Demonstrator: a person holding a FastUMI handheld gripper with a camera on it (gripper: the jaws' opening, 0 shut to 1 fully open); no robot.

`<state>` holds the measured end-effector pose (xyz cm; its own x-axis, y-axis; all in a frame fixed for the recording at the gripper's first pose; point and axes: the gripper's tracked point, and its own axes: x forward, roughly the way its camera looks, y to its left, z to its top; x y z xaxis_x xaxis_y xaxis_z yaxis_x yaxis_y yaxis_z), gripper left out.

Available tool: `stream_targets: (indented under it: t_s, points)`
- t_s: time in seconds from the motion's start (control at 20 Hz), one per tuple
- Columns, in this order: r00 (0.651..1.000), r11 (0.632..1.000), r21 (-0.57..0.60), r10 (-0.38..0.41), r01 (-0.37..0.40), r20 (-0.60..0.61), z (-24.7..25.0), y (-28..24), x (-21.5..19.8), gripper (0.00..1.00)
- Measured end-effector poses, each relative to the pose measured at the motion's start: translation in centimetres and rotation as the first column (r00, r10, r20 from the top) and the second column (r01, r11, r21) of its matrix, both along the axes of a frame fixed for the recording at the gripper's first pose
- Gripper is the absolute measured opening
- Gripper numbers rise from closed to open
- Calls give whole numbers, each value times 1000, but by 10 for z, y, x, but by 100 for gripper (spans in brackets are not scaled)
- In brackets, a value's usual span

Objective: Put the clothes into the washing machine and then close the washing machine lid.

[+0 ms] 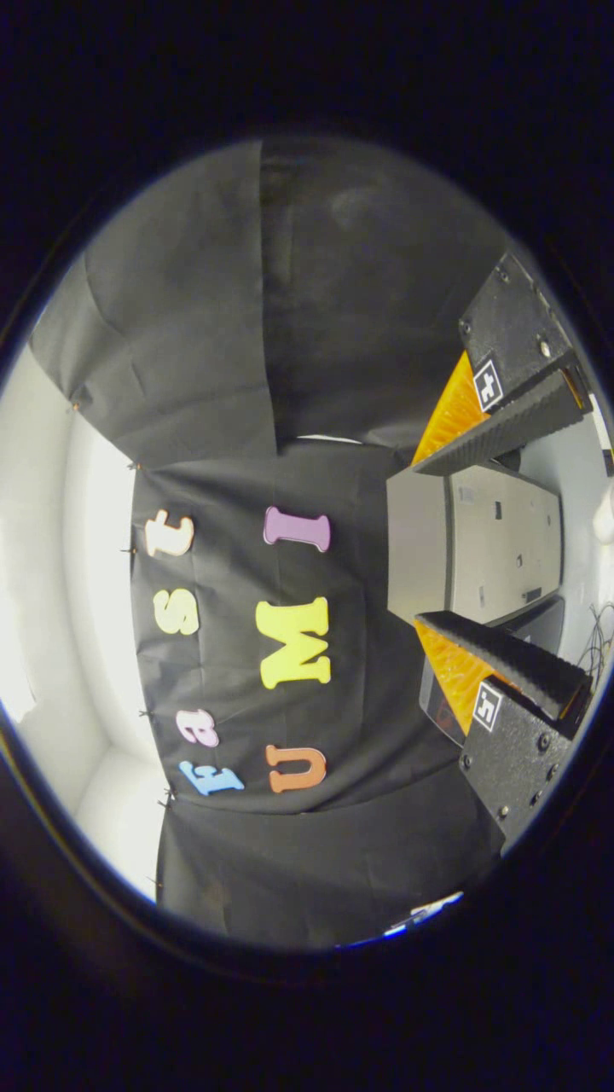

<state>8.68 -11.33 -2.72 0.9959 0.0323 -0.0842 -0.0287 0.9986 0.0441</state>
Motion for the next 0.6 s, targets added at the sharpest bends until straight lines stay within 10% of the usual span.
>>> stream_targets:
  t_s: [0.6]
  points:
    - [994, 999, 29, -19, 16, 110, 14, 11, -37, 99]
